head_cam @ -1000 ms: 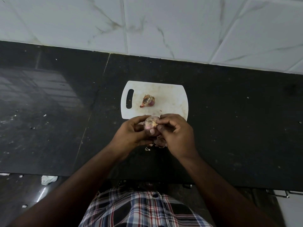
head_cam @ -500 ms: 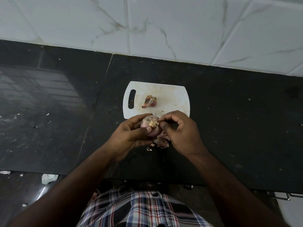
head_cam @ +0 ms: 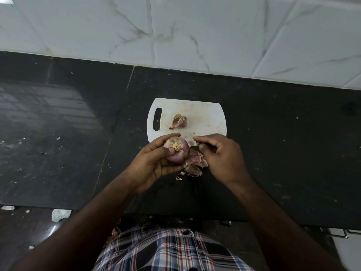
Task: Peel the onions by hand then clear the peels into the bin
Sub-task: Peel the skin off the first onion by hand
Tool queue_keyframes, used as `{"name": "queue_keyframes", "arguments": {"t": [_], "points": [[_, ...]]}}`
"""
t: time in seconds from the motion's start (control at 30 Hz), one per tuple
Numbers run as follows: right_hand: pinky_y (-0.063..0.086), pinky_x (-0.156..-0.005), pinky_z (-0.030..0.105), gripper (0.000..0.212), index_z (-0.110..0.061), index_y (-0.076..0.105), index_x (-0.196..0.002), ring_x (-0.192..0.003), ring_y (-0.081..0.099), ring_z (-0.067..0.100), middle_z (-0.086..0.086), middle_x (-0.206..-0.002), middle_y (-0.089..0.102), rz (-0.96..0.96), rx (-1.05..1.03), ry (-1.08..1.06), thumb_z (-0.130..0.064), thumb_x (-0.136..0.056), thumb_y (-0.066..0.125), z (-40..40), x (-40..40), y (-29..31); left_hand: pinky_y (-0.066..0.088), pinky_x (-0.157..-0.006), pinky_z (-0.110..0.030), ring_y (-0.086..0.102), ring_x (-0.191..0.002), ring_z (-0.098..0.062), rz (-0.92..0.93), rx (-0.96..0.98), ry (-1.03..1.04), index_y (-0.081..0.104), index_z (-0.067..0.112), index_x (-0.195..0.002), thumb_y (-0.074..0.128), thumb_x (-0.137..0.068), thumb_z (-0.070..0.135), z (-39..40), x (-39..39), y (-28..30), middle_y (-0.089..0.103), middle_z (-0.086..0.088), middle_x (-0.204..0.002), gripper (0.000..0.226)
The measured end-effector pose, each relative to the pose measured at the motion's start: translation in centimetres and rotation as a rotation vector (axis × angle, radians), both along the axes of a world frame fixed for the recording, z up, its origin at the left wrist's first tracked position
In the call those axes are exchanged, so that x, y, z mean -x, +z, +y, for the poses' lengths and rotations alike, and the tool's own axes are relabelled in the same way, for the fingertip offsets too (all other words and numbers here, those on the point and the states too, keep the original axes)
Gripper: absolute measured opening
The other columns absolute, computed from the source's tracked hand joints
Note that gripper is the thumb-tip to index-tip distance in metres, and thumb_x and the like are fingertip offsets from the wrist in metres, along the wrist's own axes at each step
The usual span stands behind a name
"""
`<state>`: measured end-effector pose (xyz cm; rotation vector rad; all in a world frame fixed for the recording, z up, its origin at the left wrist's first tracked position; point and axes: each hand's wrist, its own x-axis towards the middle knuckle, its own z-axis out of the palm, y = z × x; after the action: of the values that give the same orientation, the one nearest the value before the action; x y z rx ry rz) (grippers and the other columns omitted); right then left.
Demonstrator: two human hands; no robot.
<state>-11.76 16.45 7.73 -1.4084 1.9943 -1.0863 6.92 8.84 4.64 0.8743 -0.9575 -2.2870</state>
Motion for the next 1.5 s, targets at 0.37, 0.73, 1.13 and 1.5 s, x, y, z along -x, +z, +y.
{"name": "queue_keyframes", "arguments": {"t": [0.37,0.73,1.13,1.5], "points": [[0.063,-0.071,0.035,0.021,-0.024,0.077,-0.09,-0.081,0.074,0.014,-0.003,-0.084,0.077,-0.434,-0.021,-0.086,-0.004,-0.087,0.073,-0.5,-1.6,-0.7,0.061,-0.07,-0.039,0.07,-0.088,-0.029,0.045,-0.06,0.005,0.059,0.017,-0.134,0.052,-0.078,0.012,0.0,-0.1,0.1,0.064,-0.015,-0.122,0.056],[0.049,-0.087,0.009,0.043,-0.019,0.064,-0.131,-0.113,0.059,-0.003,-0.011,-0.136,0.06,-0.277,-0.208,0.083,-0.021,-0.089,0.074,-0.1,-0.2,-1.0,0.056,-0.062,-0.032,0.065,-0.073,-0.026,0.064,-0.118,0.013,0.06,0.017,-0.131,0.051,-0.077,0.017,-0.4,-0.7,-0.5,0.067,-0.015,-0.108,0.055],[0.056,-0.078,0.066,0.025,-0.023,0.076,-0.097,-0.085,0.073,0.036,0.008,-0.093,0.077,-0.633,-0.109,0.1,-0.013,-0.074,0.08,-1.6,-1.3,-0.8,0.055,-0.068,-0.023,0.059,-0.085,-0.016,0.034,0.159,-0.189,0.05,0.027,-0.147,0.066,-0.081,-0.006,-0.9,-1.6,-0.1,0.061,-0.012,-0.124,0.075],[0.061,-0.075,0.055,0.045,-0.013,0.071,-0.121,-0.086,0.072,0.04,0.006,-0.105,0.074,-0.55,-0.094,0.146,-0.01,-0.077,0.084,-2.3,-1.0,-0.6,0.051,-0.058,-0.024,0.064,-0.073,-0.015,-0.067,0.206,-0.132,0.051,0.011,-0.131,0.082,-0.069,0.016,-1.5,-0.9,-0.1,0.071,-0.012,-0.092,0.069]]}}
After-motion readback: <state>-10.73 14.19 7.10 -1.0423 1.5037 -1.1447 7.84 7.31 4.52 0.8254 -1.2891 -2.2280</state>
